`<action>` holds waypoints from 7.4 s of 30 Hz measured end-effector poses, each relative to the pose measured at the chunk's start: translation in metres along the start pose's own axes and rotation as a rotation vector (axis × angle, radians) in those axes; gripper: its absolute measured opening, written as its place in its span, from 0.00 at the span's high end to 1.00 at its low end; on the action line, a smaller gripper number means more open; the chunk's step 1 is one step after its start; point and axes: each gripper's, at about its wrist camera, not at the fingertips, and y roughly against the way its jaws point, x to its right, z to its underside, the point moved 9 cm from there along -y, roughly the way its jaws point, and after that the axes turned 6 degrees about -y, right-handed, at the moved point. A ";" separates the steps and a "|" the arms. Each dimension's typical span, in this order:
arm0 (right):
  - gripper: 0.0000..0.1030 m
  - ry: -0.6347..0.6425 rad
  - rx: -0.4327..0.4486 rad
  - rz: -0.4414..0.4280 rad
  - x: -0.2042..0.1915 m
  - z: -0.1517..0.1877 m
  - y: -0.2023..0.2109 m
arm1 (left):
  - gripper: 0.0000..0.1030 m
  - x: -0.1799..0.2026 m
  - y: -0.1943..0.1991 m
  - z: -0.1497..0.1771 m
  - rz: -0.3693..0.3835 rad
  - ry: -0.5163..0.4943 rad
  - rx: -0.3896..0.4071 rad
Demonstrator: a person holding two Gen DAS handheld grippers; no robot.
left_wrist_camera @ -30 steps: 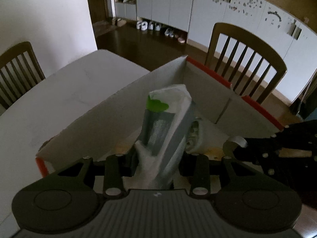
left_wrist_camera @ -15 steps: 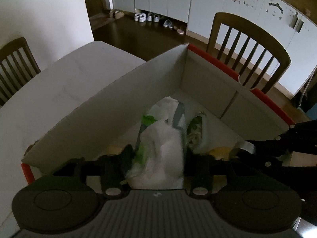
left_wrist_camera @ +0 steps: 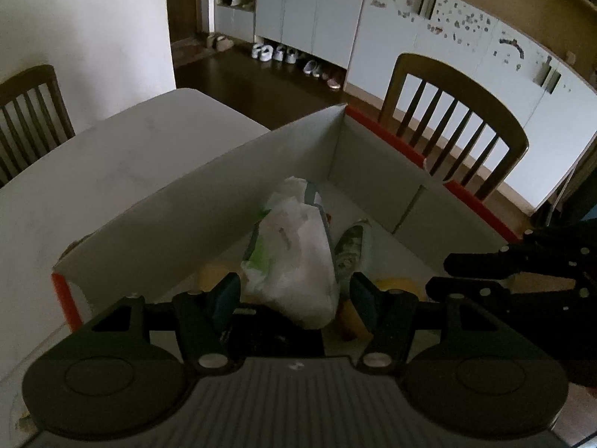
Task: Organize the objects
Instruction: 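Move both tools back over the remaining table items, then grasp the white-green glue stick with the left tool while the right tool grasps the white plush toy, then carry the glue stick in the left tool while the right tool carries the plush toy to the box, then open the right tool to drop the plush toy while the left tool releases the glue stick in the box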
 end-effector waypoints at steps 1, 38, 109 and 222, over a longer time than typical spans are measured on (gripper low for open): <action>0.80 0.000 0.001 -0.004 -0.001 0.000 0.002 | 0.38 0.000 0.004 0.002 0.005 0.005 0.007; 0.24 0.023 0.072 -0.104 -0.135 0.021 0.060 | 0.22 -0.053 0.163 0.113 -0.037 0.170 0.210; 0.25 0.360 -0.186 -0.194 -0.384 0.080 -0.093 | 0.00 -0.291 0.099 0.261 -0.190 -0.107 0.026; 0.50 0.079 0.028 -0.051 -0.003 -0.020 -0.013 | 0.84 0.032 0.040 0.040 -0.012 -0.155 0.021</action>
